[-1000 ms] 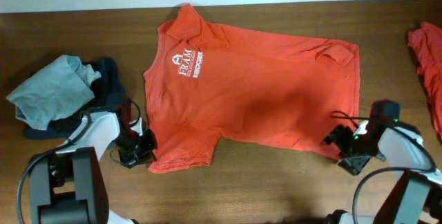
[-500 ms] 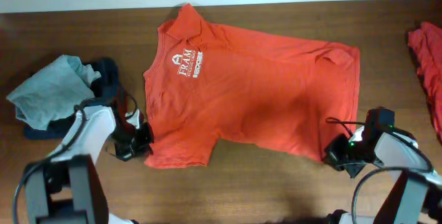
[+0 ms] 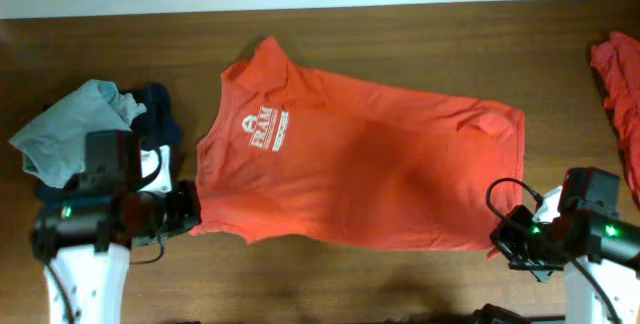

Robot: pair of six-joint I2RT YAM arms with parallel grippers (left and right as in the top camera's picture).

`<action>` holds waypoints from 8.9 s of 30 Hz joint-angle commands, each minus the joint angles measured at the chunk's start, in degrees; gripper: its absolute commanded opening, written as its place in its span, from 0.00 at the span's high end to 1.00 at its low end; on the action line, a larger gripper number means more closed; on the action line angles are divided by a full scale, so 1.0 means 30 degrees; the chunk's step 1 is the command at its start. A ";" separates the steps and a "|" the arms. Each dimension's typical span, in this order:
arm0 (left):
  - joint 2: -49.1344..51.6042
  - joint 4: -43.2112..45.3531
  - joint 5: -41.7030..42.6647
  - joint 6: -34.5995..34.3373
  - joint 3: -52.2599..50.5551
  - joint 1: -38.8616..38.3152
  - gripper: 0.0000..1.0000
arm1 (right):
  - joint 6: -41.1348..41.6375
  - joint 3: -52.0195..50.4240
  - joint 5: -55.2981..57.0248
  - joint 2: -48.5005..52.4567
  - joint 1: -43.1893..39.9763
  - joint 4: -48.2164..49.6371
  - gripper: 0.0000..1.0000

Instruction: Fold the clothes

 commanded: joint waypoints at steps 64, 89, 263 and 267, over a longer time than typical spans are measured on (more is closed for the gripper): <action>1.3937 1.0914 0.1217 0.4889 0.6776 -0.1268 0.28 | 0.7009 0.0925 -0.4386 1.4768 0.2069 2.1835 0.47; 1.3937 1.1125 0.1209 0.4889 0.6776 -0.1268 0.28 | 0.5377 0.1086 -0.0481 1.4936 0.2127 2.2629 0.94; 1.5569 0.7577 -0.1938 0.6594 1.1642 -0.3337 0.99 | -0.0678 0.4670 0.0663 1.1948 -0.0481 0.8080 0.36; 1.5569 0.5253 -0.2018 0.5799 1.1642 -0.3337 1.00 | -0.0678 0.4670 0.0663 1.1948 -0.0481 0.8080 0.36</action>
